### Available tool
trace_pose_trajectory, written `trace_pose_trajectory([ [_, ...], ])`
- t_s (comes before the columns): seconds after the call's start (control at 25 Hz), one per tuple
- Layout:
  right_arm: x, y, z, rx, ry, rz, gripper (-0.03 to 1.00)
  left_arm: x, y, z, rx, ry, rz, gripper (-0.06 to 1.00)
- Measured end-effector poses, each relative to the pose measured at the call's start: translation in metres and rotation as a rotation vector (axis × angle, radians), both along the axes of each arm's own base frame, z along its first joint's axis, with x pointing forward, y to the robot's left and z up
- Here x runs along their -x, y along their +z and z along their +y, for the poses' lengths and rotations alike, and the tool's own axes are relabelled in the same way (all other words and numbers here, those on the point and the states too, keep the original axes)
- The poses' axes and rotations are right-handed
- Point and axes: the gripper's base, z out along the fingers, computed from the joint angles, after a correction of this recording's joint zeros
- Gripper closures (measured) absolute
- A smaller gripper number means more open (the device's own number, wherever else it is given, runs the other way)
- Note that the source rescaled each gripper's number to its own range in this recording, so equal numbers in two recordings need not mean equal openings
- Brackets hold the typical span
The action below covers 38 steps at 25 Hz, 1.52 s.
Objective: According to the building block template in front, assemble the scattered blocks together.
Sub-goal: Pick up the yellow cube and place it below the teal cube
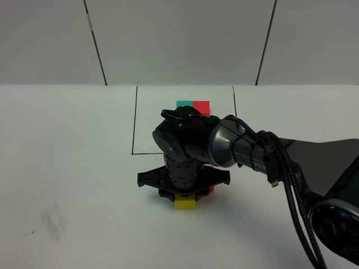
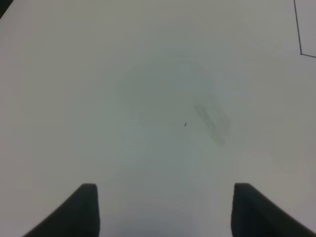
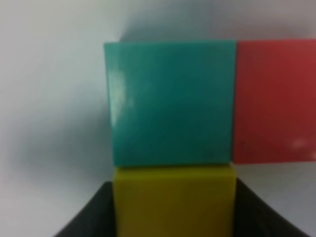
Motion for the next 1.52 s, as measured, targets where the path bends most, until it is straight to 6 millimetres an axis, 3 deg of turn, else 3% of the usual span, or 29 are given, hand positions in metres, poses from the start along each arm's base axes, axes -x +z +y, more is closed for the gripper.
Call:
trace_pose_trajectory([
  [0.96,-0.001,-0.001,0.0,0.006,0.012,-0.005,0.73,0.0,0.0,0.0,0.0,0.0,0.0,0.58],
  [1.16,-0.003,0.006,0.003,0.005,0.044,-0.004,0.72,0.0,0.0,0.0,0.0,0.0,0.0,0.58],
  [1.52,-0.007,0.022,0.007,0.025,0.113,0.002,0.37,0.0,0.0,0.0,-0.001,-0.001,0.0,0.58],
])
